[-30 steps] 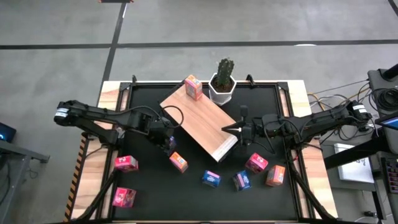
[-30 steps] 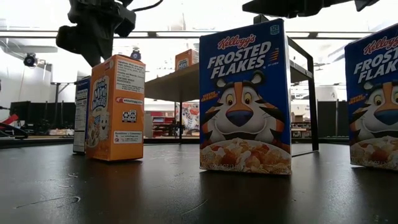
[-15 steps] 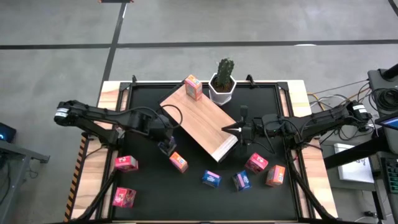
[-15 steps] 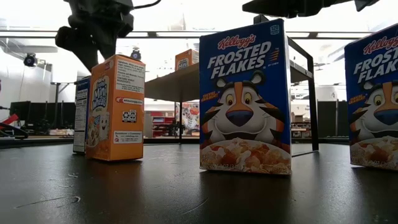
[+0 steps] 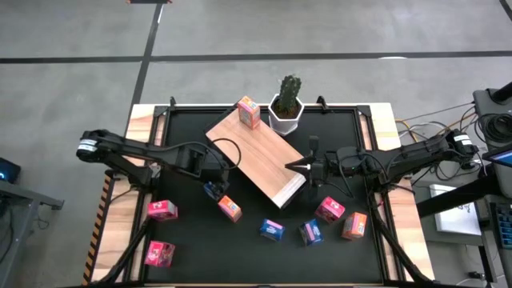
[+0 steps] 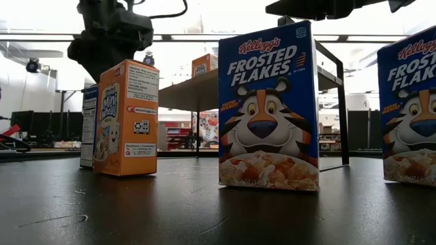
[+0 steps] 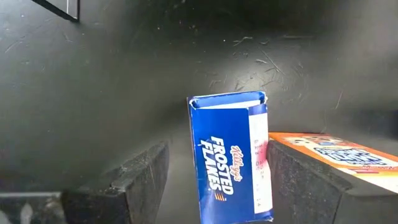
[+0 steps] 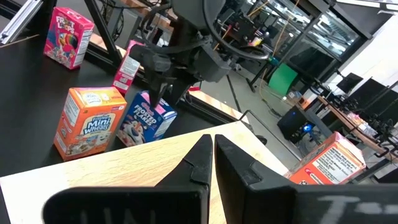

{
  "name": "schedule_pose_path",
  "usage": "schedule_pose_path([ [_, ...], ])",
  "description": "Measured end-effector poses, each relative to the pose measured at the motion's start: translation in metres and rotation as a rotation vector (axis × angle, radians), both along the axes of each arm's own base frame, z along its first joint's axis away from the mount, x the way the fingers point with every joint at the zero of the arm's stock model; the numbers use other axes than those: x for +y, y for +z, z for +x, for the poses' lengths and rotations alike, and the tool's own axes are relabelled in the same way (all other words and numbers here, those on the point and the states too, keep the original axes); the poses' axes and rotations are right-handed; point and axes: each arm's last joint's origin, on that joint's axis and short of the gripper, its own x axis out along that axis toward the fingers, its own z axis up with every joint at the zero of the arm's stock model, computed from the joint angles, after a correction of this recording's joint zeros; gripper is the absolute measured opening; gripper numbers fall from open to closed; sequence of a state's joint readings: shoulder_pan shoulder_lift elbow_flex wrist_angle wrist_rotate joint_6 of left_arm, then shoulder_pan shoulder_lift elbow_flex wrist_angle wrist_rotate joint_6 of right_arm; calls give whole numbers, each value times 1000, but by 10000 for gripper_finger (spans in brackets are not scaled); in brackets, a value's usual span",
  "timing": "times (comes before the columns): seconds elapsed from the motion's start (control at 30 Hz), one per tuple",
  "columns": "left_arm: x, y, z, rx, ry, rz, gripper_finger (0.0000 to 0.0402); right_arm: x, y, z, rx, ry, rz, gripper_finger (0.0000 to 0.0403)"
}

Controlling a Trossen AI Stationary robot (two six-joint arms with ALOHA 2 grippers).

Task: Stack cereal on shelf
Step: Put the top blue cereal box on the shelf

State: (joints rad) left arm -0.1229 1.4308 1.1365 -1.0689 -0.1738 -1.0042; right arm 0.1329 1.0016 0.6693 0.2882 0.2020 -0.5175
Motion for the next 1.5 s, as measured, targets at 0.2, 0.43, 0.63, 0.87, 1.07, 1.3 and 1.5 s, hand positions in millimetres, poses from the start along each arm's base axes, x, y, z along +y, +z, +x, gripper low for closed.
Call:
schedule_pose_path([
  [0.2, -1, -3, 3, 12, -13, 4, 242, 0, 0, 0, 0, 0, 0, 9],
  [0.43, -1, -3, 3, 10, 1, 1, 239, 0, 0, 0, 0, 0, 0, 9],
  [0.63, 0, -3, 2, 14, -10, 2, 264, 0, 0, 0, 0, 0, 0, 9],
  [0.87, -1, 3, -2, -2, -60, -16, 274, 0, 0, 0, 0, 0, 1, 9],
  [1.07, -3, 6, -2, -10, -106, -34, 274, 0, 0, 0, -4, -5, 34, 9],
  [1.3, -3, 5, -3, -7, -95, -27, 274, 0, 1, 0, -12, -5, 35, 9],
  [1.5, -3, 4, -4, 15, -91, -16, 274, 0, 1, 0, -16, -6, 36, 9],
])
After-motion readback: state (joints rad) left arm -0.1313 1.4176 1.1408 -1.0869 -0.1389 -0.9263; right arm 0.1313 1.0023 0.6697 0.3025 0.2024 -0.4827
